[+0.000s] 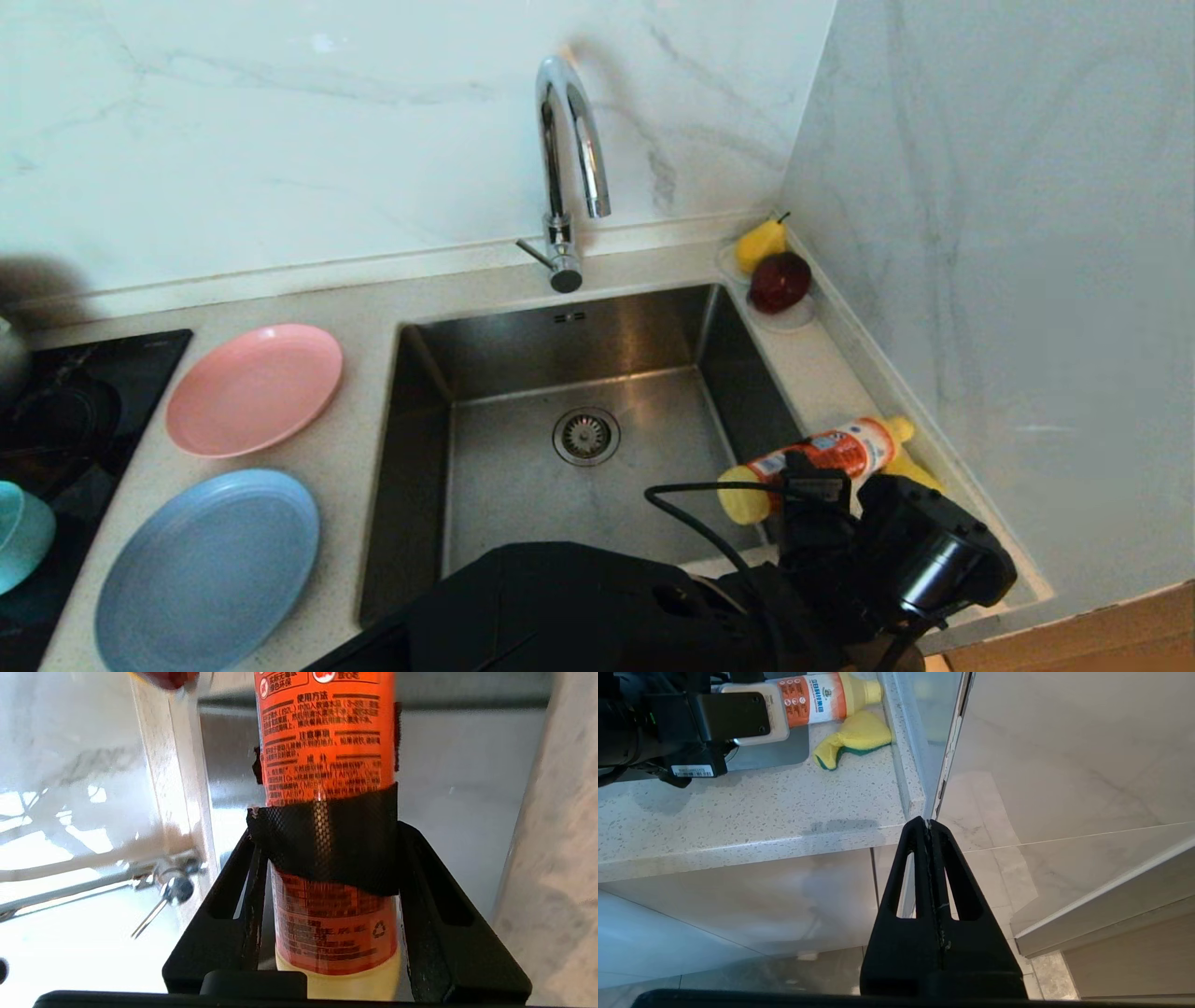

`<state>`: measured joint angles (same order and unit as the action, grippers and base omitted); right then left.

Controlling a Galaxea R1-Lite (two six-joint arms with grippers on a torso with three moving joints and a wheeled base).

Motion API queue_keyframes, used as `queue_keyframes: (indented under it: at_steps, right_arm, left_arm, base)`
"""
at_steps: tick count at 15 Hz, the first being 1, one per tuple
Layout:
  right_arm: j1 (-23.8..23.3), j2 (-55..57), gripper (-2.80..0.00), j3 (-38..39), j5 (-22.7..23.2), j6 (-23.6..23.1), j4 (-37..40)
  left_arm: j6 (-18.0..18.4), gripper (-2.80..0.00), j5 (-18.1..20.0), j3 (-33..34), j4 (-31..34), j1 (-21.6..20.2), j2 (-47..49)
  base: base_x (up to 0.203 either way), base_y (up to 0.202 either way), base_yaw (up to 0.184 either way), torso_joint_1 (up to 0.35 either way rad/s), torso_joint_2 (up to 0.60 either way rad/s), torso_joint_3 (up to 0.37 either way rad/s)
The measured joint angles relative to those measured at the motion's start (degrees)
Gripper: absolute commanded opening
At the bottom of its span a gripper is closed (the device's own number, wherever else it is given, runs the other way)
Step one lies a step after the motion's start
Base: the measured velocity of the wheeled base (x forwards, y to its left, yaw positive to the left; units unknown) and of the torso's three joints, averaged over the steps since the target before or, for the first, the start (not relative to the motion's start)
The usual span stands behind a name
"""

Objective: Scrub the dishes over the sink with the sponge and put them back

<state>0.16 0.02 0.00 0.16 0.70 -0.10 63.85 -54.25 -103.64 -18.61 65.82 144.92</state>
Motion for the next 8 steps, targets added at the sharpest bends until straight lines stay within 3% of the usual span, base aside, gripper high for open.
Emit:
queue_keyframes:
  at_steps: [8]
  right_arm:
    - [0.00, 0.00, -2.80, 0.00, 0.00, -0.02, -0.02]
  left_arm:
    - [1.81, -2.80, -0.40, -0.38, -0.21, -0.09, 0.15]
  base:
    - [0.000, 0.000, 0.000, 0.000, 0.00, 0.000]
